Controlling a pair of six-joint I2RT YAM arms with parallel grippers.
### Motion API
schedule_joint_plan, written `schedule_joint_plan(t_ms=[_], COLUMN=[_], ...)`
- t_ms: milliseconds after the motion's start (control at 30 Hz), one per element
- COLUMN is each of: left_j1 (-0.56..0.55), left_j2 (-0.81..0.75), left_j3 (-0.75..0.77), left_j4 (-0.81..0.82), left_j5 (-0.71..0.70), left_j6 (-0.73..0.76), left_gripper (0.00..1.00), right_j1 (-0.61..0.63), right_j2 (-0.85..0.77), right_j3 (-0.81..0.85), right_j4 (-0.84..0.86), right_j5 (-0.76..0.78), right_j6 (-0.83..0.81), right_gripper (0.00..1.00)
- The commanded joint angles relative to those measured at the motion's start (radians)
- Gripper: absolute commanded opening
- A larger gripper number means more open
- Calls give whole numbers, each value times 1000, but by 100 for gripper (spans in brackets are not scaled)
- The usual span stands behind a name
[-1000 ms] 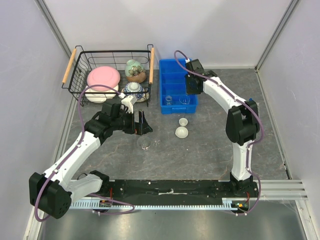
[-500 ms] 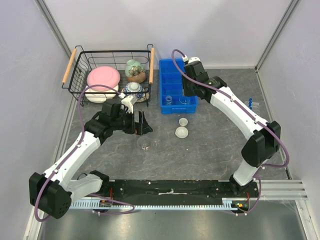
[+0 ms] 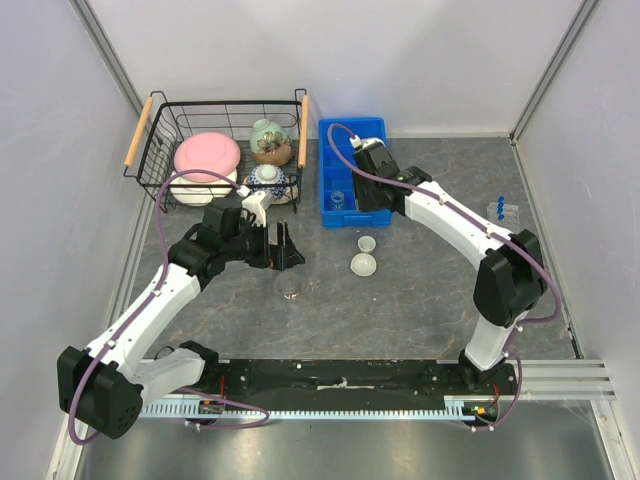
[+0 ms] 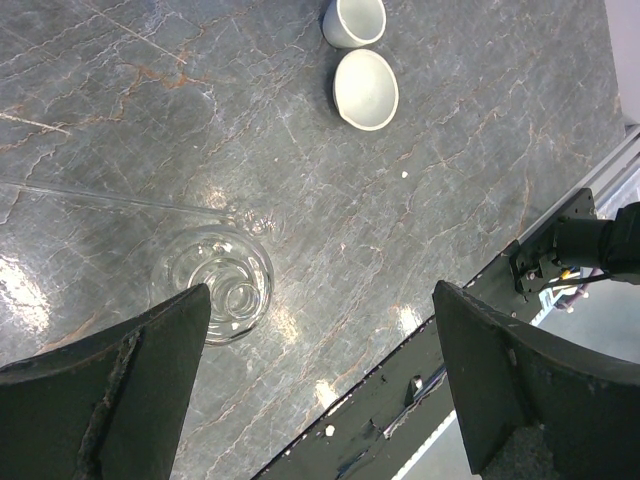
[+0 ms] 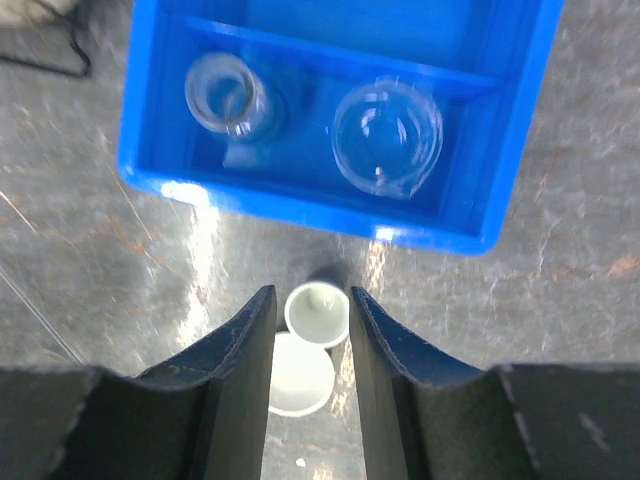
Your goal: Organize the chemistry lab equipment
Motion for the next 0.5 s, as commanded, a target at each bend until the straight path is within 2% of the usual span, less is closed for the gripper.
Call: schedule_joint_plan(t_ms=[0, 233, 467], left_j1=[7, 5, 7], left_j2=[-21, -20, -20], left_j3=[0, -1, 0], left_j4=[36, 36, 34], left_j5=[19, 22, 20], left_j6=[20, 21, 20], left_gripper=[99, 99, 99], right_j1=[21, 24, 22], right_j2=[-66, -188, -195], right_j3=[-109, -320, -385], right_j4=[19, 77, 134], right_j5=[0, 37, 46], right_j6=[36, 67, 96], right_gripper=[42, 43, 43])
